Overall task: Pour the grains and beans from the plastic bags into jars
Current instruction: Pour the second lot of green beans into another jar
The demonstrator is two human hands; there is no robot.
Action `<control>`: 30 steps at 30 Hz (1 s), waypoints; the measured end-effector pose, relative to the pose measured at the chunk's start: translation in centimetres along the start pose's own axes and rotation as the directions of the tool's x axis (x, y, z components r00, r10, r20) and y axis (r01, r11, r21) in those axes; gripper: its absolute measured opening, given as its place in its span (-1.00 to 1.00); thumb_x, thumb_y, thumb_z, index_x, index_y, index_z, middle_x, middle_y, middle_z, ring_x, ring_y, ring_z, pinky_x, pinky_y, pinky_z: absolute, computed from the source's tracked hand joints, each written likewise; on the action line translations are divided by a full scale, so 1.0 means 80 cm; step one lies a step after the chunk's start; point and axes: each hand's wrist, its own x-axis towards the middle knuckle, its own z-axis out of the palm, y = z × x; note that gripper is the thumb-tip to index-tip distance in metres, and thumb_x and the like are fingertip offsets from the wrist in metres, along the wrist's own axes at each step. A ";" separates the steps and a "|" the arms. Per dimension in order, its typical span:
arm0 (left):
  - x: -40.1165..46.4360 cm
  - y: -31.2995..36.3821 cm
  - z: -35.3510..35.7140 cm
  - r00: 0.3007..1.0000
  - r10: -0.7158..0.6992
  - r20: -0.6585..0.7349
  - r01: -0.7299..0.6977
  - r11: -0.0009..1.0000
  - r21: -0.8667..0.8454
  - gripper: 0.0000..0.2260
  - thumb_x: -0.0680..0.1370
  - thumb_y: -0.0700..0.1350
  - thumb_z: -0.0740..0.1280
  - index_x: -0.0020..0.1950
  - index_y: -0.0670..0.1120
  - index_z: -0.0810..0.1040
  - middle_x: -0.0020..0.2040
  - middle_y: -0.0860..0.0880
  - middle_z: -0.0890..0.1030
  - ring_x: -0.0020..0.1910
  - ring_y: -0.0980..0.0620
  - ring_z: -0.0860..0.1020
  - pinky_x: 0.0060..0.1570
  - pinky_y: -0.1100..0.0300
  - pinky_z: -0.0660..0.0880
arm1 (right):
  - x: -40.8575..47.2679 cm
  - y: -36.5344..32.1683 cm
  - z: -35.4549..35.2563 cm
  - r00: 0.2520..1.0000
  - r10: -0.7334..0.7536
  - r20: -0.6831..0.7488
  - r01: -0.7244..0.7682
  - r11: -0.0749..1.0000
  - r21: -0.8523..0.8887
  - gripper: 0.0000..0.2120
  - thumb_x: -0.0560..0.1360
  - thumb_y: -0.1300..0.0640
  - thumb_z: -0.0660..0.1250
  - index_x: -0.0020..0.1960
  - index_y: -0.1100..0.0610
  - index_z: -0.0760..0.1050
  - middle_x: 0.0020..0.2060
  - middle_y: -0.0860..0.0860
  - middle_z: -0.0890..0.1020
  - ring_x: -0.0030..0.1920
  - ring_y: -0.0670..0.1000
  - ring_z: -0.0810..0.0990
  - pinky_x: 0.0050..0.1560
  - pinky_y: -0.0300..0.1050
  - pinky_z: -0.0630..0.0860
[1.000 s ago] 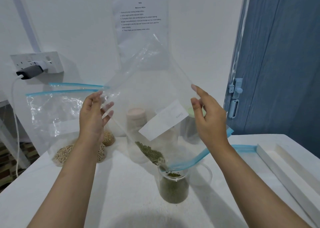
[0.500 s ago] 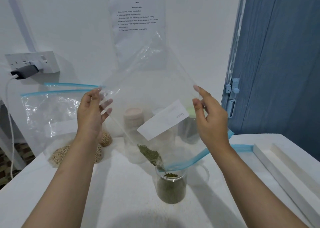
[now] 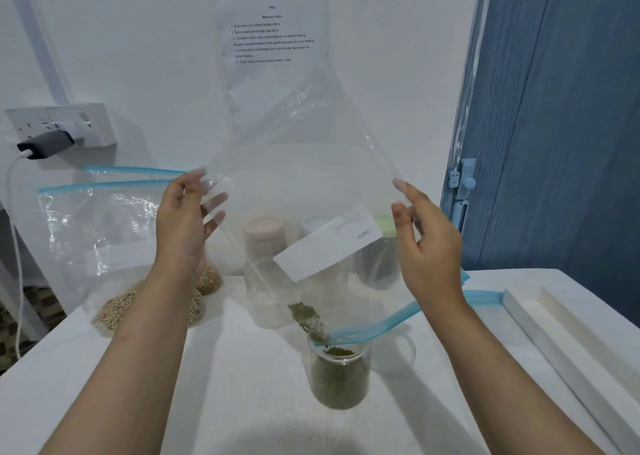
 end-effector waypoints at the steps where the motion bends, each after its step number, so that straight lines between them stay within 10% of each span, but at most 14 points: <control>1: 0.000 0.000 0.001 1.000 0.002 0.001 -0.002 1.000 0.000 -0.85 0.69 0.01 0.19 0.09 0.12 0.56 0.17 0.00 0.57 0.04 0.04 0.66 -0.01 0.19 0.55 | 0.000 0.000 0.000 1.000 0.005 0.000 -0.005 1.000 0.000 -0.67 0.66 0.03 0.22 0.41 0.00 0.48 -0.07 -0.23 0.56 -0.11 -0.19 0.52 -0.08 -0.25 0.45; 22: 0.001 0.010 0.022 0.998 0.033 0.045 -0.034 0.999 0.026 -0.86 0.68 0.04 0.20 0.06 0.13 0.55 0.16 0.02 0.58 -0.05 0.11 0.65 0.00 0.18 0.53 | -0.017 -0.001 -0.015 0.999 0.042 -0.021 -0.041 0.998 0.052 -0.71 0.66 0.16 0.26 0.36 0.04 0.52 0.01 -0.09 0.64 -0.01 -0.10 0.58 -0.07 -0.24 0.49; 30: -0.014 -0.010 0.025 0.992 0.006 0.127 -0.005 1.000 -0.009 -0.61 0.67 0.14 0.11 0.50 0.22 0.18 0.23 0.07 0.59 0.15 0.02 0.64 0.14 0.07 0.55 | -0.019 0.000 -0.021 0.997 0.075 -0.023 -0.073 0.994 0.082 -0.72 0.65 0.17 0.26 0.34 0.07 0.54 -0.01 -0.06 0.64 -0.15 -0.25 0.52 -0.19 -0.46 0.36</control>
